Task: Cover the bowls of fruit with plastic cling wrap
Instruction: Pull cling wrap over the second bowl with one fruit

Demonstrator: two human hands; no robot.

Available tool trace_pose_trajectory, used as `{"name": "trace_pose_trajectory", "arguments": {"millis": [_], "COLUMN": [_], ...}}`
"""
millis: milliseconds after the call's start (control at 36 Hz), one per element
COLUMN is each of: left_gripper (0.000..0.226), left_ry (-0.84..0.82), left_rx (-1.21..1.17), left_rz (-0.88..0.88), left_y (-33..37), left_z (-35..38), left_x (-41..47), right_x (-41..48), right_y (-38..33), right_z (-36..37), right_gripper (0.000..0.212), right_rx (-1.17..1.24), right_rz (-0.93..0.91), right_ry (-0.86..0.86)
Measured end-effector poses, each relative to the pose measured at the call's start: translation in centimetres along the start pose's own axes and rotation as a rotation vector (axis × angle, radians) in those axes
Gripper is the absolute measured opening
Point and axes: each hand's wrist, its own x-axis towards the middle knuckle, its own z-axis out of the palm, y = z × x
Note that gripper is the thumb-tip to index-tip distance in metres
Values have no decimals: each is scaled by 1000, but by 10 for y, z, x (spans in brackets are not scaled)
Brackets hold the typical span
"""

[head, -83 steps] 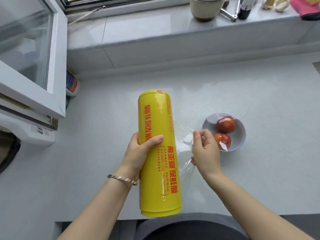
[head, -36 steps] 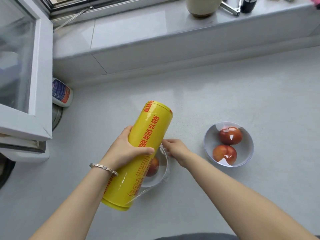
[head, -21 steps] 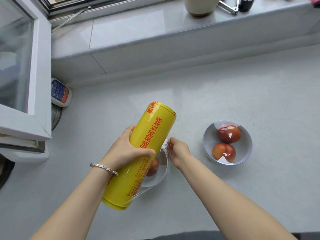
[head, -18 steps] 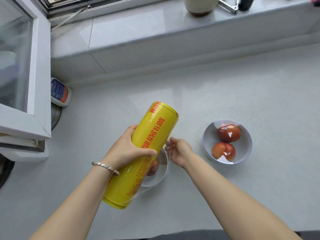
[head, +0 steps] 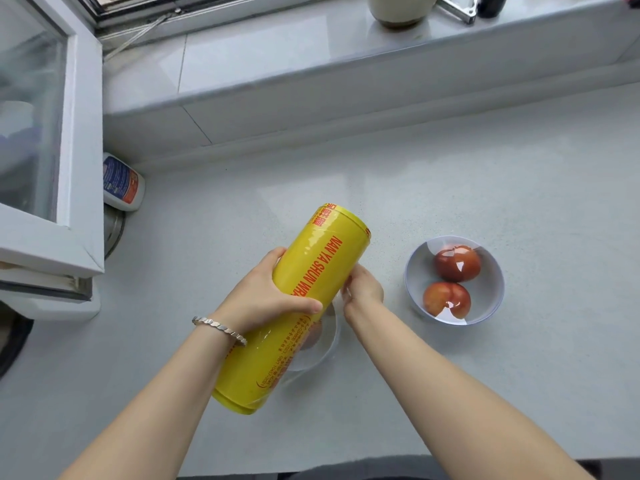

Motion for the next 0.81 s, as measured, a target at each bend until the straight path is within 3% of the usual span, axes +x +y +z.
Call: {"name": "trace_pose_trajectory", "arguments": {"millis": [56,139,250,361,472,556,806], "left_gripper": [95,94,96,96,99,102,106], "left_ry": [13,63,122,178,203,231,371], "left_rx": [1,6,-21,-18,14,99,427], "left_rz": [-5,-29,-80,-110,-131,-167,-251], "left_y": [2,-1,-2,-1,3,5,9], "left_z": [1,-2,-1,3,4,5,14], "left_x": [1,2,-1,-1,-3,-7,-29], "right_x": [0,1,-5,-10,-14,-14,-10], "right_y": [3,5,7,12,13,14,20], "right_z": [-2,-8,-15,-22,-29,-33,-26], "right_gripper": [9,19,24,38,22,20,18], "right_rx": [121,201,28,-207,-404,-384,-676], "right_rz": [-16,-84,-140,-42,-99,-135,-381], "right_ry": [106,146,57,-136,-258,-224,-172]}}
